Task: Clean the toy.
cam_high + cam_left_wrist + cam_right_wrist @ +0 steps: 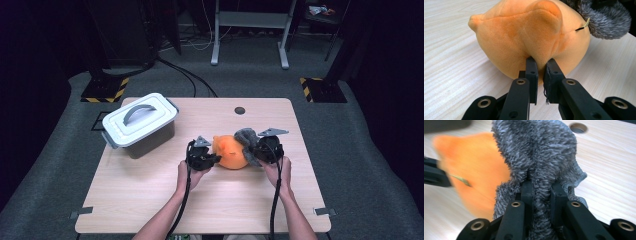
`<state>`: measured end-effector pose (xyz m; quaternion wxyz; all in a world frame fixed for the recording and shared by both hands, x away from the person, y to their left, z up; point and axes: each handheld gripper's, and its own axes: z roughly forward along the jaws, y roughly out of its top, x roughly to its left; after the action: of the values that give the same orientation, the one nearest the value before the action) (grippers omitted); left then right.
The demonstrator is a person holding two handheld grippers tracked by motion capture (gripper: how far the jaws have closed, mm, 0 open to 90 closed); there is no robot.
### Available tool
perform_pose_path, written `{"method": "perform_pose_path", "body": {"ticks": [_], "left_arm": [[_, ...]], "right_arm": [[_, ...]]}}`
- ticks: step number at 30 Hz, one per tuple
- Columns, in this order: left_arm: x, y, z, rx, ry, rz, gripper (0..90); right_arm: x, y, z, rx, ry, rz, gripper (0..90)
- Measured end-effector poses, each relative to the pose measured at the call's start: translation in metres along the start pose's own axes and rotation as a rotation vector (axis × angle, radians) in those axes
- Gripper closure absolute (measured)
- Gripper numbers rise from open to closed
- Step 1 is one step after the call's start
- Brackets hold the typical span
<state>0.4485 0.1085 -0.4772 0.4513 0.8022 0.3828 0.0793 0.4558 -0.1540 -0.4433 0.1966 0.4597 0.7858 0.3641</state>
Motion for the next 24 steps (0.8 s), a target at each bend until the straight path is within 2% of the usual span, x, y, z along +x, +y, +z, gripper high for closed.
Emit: {"method": "perform_pose_path", "body": {"ticks": [1, 3, 4, 10, 12, 14, 17, 19, 23, 24], "left_arm": [[0.000, 0.000, 0.000, -0.001, -0.003, 0.000, 82.7], [0.002, 0.000, 0.000, 0.001, -0.003, 0.001, 82.7], [0.002, 0.000, 0.000, 0.002, -0.005, 0.001, 82.7], [0.004, -0.001, -0.001, -0.005, -0.005, -0.011, 82.7], [0.005, -0.002, -0.001, -0.005, -0.004, -0.013, 82.7], [0.005, -0.002, -0.001, -0.005, -0.007, -0.010, 82.7], [0.005, -0.002, -0.002, -0.007, -0.008, -0.009, 82.6], [0.005, -0.002, -0.002, -0.006, -0.009, -0.006, 82.6], [0.006, -0.001, -0.002, -0.004, -0.012, -0.003, 82.6], [0.006, -0.001, -0.002, -0.004, -0.012, -0.005, 82.6]], "right_arm": [[-0.003, -0.002, 0.001, 0.005, 0.005, 0.013, 76.9], [-0.009, -0.007, 0.005, 0.023, -0.016, 0.020, 76.8], [-0.013, -0.009, 0.008, 0.027, 0.001, 0.040, 76.8], [-0.028, -0.028, 0.031, 0.113, -0.011, 0.105, 76.7], [-0.029, -0.034, 0.040, 0.149, -0.013, 0.106, 76.6], [-0.029, -0.039, 0.047, 0.154, -0.007, 0.100, 76.6], [-0.029, -0.035, 0.041, 0.146, -0.011, 0.116, 76.7], [-0.030, -0.030, 0.031, 0.113, -0.018, 0.118, 76.8], [-0.023, -0.016, 0.005, 0.046, -0.029, 0.085, 77.0], [-0.021, -0.012, -0.002, 0.027, -0.022, 0.056, 77.0]]}}
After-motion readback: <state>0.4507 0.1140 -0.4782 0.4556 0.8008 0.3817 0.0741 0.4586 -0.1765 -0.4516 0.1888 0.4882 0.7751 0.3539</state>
